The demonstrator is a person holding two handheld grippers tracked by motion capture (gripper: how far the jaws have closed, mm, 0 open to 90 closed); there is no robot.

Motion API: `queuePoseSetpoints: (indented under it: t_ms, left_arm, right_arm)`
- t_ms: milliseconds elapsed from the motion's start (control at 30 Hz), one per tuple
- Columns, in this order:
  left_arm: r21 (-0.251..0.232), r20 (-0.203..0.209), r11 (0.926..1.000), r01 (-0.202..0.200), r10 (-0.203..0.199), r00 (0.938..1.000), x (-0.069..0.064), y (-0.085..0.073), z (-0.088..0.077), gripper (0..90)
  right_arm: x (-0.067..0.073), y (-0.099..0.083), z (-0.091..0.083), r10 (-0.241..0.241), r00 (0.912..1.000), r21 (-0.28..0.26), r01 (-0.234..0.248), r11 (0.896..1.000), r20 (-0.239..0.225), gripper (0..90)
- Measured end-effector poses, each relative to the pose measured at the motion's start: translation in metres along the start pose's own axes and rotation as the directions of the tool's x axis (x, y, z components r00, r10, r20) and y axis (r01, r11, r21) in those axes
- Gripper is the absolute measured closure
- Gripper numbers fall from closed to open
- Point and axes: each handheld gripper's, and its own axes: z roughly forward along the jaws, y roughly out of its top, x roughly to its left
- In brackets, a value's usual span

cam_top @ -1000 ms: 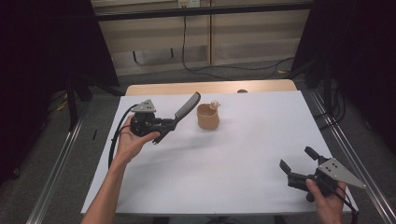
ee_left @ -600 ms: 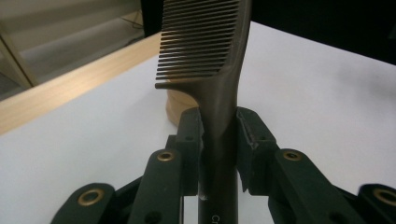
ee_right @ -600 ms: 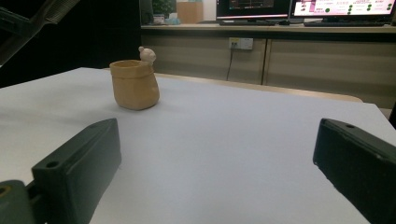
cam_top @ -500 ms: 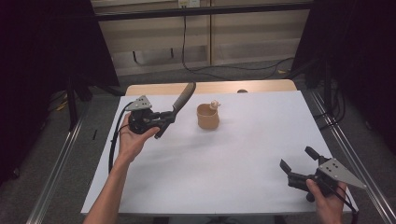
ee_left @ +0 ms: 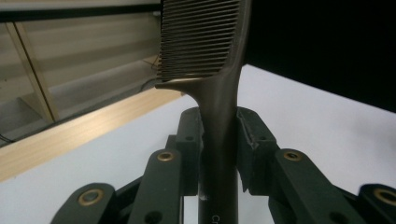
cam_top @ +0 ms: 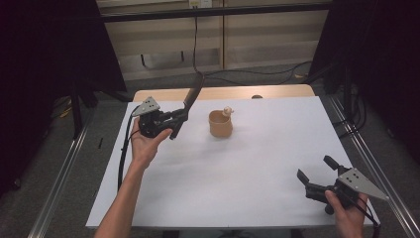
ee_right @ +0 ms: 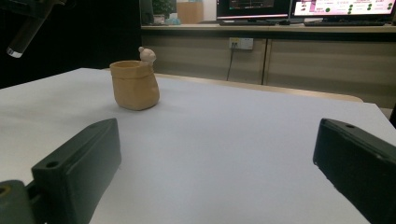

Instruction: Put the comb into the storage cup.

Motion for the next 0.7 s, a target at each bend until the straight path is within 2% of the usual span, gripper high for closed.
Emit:
queuePoseSetpoints:
  t_ms: [100, 167, 233, 267, 367, 467, 633, 700]
  left_arm:
    - [-0.028, -0.001, 0.9996, 0.004, -0.005, 1.0, -0.001, 0.001, 0.002, 72.8]
    - [-0.053, 0.015, 0.9981, 0.03, -0.029, 0.9995, -0.002, 0.001, 0.004, 72.7]
    - [-0.071, -0.009, 0.9974, 0.008, -0.009, 0.9999, -0.003, 0.002, 0.005, 72.7]
    - [-0.083, 0.006, 0.9962, 0.027, -0.026, 0.9996, -0.003, 0.002, 0.005, 72.7]
    - [-0.101, -0.002, 0.9945, 0.03, -0.03, 0.9995, -0.003, 0.005, 0.006, 72.7]
    - [-0.101, -0.018, 0.9949, -0.002, 0.001, 0.9998, -0.001, 0.01, 0.009, 72.7]
    - [-0.145, -0.031, 0.9893, -0.006, 0.001, 0.9995, 0.004, 0.019, 0.011, 72.7]
    - [-0.148, -0.028, 0.9889, -0.004, 0.0, 0.9996, 0.003, 0.02, 0.013, 72.7]
  right_arm:
    - [0.0, 0.0, 0.0, -0.001, 1.0, 0.0, 0.001, 1.0, -0.001, 0.2]
    - [0.0, 0.0, 0.0, -0.003, 1.0, -0.001, 0.003, 1.0, -0.001, 0.2]
    - [0.0, 0.0, 0.0, -0.005, 1.0, -0.003, 0.005, 1.0, 0.0, 0.2]
    - [0.0, 0.0, -0.001, -0.002, 1.0, -0.002, 0.002, 1.0, -0.001, 0.2]
    - [0.0, 0.0, 0.0, -0.004, 1.0, -0.002, 0.004, 1.0, -0.002, 0.2]
    - [0.0, 0.0, 0.0, -0.002, 1.0, -0.004, 0.002, 1.0, -0.002, 0.2]
    - [0.0, 0.0, 0.0, -0.003, 1.0, -0.003, 0.003, 1.0, -0.003, 0.2]
    - [0.0, 0.0, 0.0, -0.002, 1.0, -0.004, 0.002, 1.0, -0.002, 0.2]
